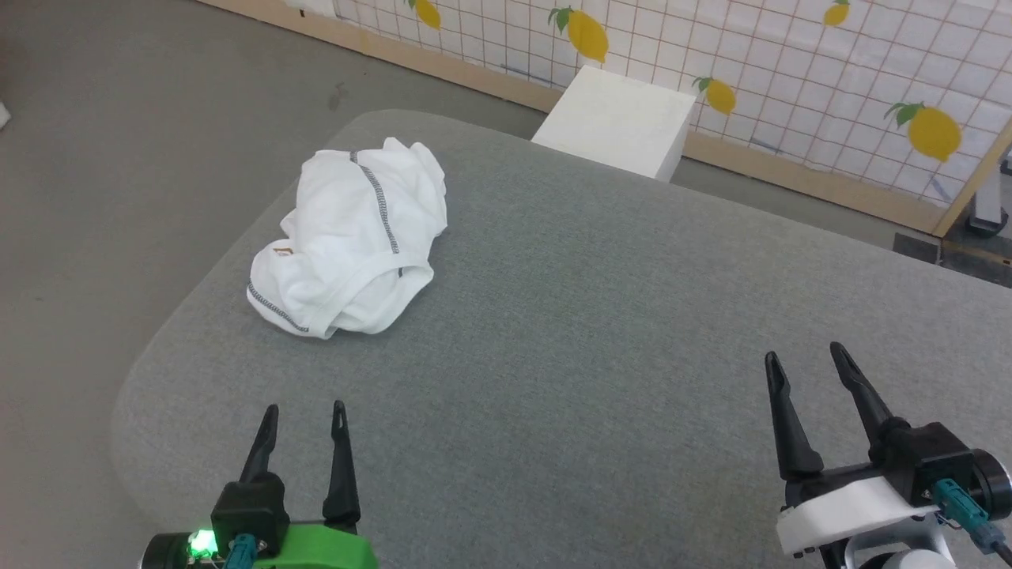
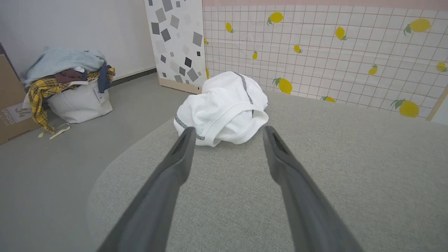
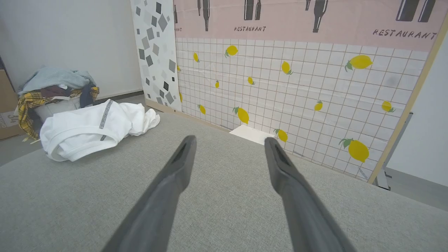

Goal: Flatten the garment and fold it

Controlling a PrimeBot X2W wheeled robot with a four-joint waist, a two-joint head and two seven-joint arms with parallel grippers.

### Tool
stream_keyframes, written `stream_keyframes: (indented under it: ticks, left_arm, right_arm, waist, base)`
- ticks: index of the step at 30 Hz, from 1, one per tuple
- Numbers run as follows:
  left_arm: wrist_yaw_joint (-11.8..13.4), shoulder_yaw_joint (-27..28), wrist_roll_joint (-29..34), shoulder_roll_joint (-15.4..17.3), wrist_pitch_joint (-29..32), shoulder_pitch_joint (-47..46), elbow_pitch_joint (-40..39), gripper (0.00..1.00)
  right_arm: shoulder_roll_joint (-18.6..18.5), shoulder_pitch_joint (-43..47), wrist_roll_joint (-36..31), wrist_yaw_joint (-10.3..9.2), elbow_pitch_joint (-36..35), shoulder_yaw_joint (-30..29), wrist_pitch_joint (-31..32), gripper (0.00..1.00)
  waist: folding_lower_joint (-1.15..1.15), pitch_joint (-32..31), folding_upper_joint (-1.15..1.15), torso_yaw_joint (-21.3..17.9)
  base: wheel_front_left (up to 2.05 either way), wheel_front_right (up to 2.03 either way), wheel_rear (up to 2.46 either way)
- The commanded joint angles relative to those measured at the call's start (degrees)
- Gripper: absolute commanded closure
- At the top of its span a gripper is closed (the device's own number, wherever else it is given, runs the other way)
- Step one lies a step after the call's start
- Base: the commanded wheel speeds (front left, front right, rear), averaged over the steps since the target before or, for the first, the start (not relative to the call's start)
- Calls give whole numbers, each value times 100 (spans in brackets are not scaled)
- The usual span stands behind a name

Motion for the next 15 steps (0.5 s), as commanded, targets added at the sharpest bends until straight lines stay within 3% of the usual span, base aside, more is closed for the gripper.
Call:
stream_keyframes:
  ticks: [1,15]
  left_arm:
    - [48,-30,-65,-25,-65,96,-28,0]
    - [146,-116,-102,-28,-232,175,-36,0]
  right_arm:
    - [8,30,49,-8,20,-3,-77,0]
    - [9,36,112,-9,71,-17,-244,0]
  waist:
    - [0,12,0,58]
    - [0,13,0,383]
  base:
    - [0,0,0]
    - [0,0,0]
